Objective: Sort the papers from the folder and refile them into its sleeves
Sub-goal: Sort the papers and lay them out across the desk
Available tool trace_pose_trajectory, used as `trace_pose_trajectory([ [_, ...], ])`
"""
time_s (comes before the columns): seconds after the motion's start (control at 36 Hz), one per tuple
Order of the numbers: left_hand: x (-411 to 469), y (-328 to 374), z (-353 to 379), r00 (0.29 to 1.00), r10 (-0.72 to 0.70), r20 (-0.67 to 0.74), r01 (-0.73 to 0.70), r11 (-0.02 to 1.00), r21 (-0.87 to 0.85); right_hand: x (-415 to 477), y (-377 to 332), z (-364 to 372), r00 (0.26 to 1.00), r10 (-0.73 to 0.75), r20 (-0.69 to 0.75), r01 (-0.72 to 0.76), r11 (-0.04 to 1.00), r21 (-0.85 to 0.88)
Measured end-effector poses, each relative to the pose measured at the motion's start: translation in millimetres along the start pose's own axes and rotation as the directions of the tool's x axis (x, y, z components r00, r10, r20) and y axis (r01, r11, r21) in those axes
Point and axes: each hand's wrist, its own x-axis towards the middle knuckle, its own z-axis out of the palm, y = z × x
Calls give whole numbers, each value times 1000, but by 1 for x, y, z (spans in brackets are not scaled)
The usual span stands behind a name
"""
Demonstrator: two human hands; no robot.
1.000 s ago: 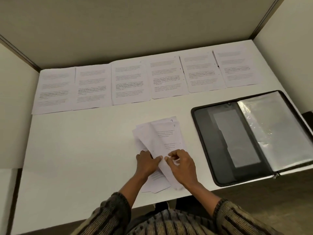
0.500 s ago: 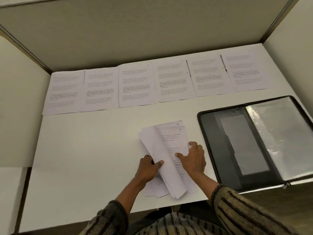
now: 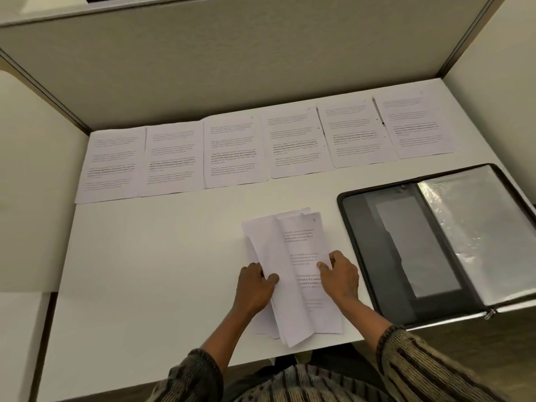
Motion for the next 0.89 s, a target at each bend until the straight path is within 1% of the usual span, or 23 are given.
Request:
trace_pose_trajectory([
  [0.08, 0, 6, -1, 1000, 5, -27, -5, 1000, -9, 1, -3, -11, 1000, 21, 18, -22, 999, 38],
  [0.14, -1, 10, 0, 1000, 11, -27, -11, 1000, -15, 1, -5, -19, 1000, 22, 4, -22, 1000, 19],
  [0.22, 1, 11, 2, 999, 26, -37, -26, 1000, 1, -1, -8, -32, 997, 2, -74, -2, 1000, -2],
  [0.31, 4, 12, 8, 999, 35, -39, -34, 999, 18, -5, -15, -48, 979, -71, -194, 67, 997, -26],
  [0.39, 5, 12, 13, 999, 35, -35, -33, 998, 50, -8, -25, -66, 919, -187, -348, 166, 982, -89],
  [0.47, 5, 13, 19, 999, 46, -16, -45, 996, 71, -6, -39, -87, 825, -316, -469, 281, 949, -144],
  [0.53, 3, 17, 22, 998, 58, -6, -57, 993, 103, -4, -50, -102, 770, -360, -528, 329, 932, -155],
  [0.58, 0, 22, 24, 998, 63, -3, -62, 988, 139, 2, -61, -115, 738, -369, -565, 352, 925, -144],
  [0.67, -4, 29, 26, 998, 60, -13, -58, 993, 104, 11, -74, -131, 706, -393, -589, 404, 907, -120],
  [0.72, -6, 30, 30, 998, 60, -29, -57, 994, 99, 18, -81, -140, 701, -417, -578, 435, 893, -117],
  [0.78, -11, 35, 31, 998, 58, -37, -53, 992, 113, 27, -85, -145, 717, -425, -552, 465, 882, -76],
  [0.83, -14, 40, 29, 998, 50, -48, -44, 993, 113, 36, -88, -148, 751, -433, -499, 502, 865, 4],
  [0.89, -17, 45, 26, 998, 30, -50, -27, 998, 62, 44, -89, -150, 783, -432, -447, 515, 854, 78],
])
